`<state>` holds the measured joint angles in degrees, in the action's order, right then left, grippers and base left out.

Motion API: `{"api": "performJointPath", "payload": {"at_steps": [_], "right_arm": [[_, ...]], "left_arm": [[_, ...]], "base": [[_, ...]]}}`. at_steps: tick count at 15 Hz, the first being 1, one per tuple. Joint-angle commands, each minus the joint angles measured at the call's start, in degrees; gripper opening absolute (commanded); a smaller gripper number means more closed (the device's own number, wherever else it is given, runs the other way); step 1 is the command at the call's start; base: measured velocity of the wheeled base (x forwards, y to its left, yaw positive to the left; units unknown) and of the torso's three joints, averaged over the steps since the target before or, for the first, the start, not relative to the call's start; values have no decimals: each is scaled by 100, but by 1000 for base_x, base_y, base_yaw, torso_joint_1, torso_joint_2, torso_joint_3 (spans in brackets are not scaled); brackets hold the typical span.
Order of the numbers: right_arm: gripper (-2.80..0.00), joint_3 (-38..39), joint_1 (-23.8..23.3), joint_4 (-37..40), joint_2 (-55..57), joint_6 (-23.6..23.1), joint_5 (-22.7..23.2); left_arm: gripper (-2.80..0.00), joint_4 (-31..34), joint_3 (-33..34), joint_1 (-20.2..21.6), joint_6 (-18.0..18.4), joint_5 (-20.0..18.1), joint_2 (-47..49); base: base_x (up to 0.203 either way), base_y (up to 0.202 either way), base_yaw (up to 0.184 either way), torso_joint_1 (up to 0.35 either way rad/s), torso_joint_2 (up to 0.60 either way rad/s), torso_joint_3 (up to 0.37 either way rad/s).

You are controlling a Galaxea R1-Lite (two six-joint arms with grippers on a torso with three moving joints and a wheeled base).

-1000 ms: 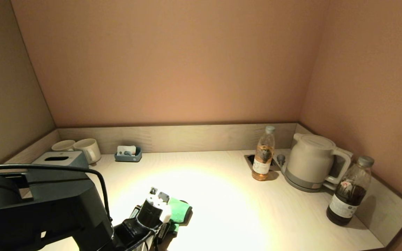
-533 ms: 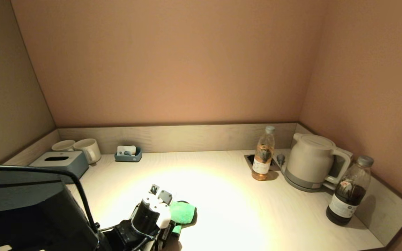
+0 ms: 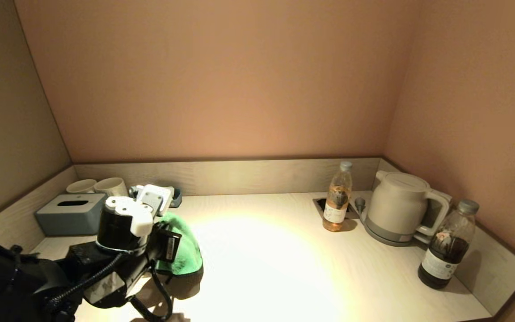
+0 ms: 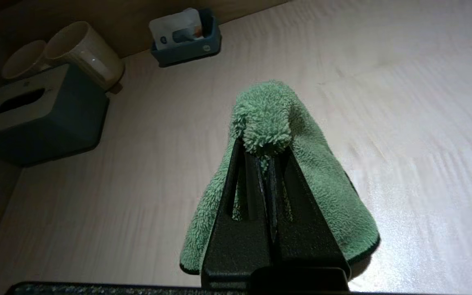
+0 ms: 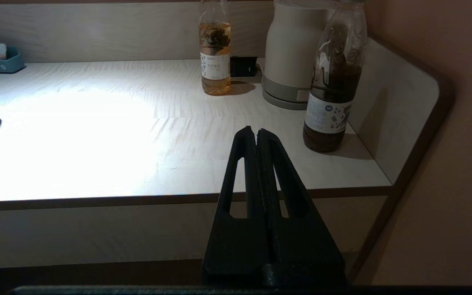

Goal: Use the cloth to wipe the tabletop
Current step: Sweep the stains on the table, then place the tablecloth

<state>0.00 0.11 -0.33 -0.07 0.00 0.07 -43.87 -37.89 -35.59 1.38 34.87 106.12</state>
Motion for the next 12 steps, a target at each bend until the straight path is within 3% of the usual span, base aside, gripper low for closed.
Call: {"api": "performJointPath", "payload": {"at_steps": [1, 4, 9, 12], "right_arm": [[-280, 0, 7, -2, 7, 0, 2], [-280, 0, 7, -2, 7, 0, 2], [-280, 0, 7, 6, 7, 0, 2], [-280, 0, 7, -2, 7, 0, 2]], "left_arm": [[-280, 150, -55, 736, 8, 6, -854], [-280, 412, -99, 1569, 7, 1, -1294], [-280, 542, -92, 3306, 17, -127, -1405], [-280, 546, -26, 3840, 21, -261, -1340]], "base": [[0, 0, 0, 0, 0, 0], [0, 0, 0, 0, 0, 0], [0, 0, 0, 0, 0, 0], [0, 0, 0, 0, 0, 0]]}}
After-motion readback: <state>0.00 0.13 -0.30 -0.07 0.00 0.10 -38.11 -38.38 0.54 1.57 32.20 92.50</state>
